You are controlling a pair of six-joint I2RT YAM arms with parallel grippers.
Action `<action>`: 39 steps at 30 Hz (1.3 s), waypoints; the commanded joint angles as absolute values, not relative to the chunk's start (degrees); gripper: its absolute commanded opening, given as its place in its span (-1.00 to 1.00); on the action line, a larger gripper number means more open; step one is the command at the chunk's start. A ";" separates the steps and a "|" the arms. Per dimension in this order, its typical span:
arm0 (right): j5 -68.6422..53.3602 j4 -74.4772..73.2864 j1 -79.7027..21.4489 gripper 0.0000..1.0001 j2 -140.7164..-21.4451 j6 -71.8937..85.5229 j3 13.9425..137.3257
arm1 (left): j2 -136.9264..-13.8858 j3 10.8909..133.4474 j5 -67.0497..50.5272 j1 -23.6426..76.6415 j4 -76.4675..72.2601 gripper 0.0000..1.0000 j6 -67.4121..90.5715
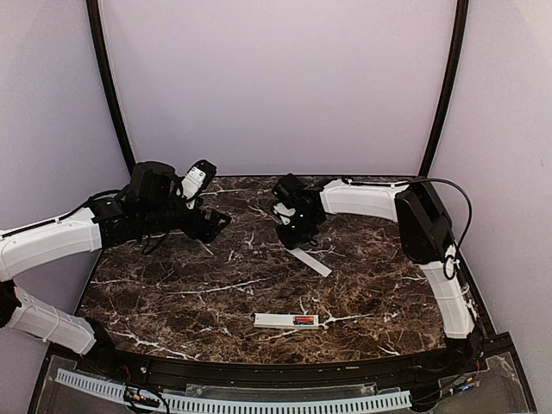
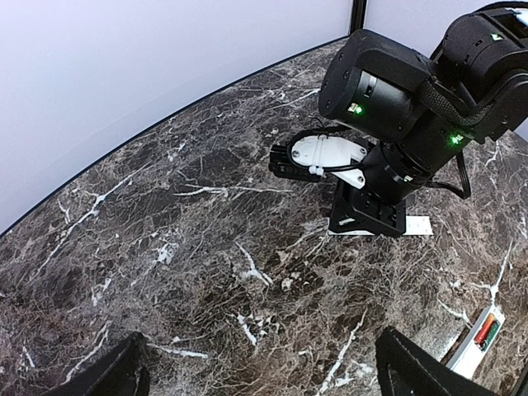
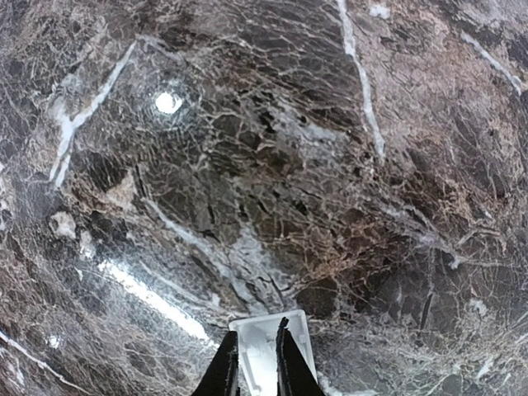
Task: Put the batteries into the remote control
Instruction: Pick up the battery cover at the center of the board.
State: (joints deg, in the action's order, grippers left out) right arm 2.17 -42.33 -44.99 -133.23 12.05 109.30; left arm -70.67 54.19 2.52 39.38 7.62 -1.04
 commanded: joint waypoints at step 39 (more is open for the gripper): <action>2.80 -42.78 -44.68 -1.00 -134.89 12.18 108.46 | -69.77 54.05 0.13 39.02 8.82 0.88 -0.98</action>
State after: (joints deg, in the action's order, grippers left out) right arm 2.83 -42.78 -44.97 -134.39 11.25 110.00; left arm -70.76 54.19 0.89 39.35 7.62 -1.06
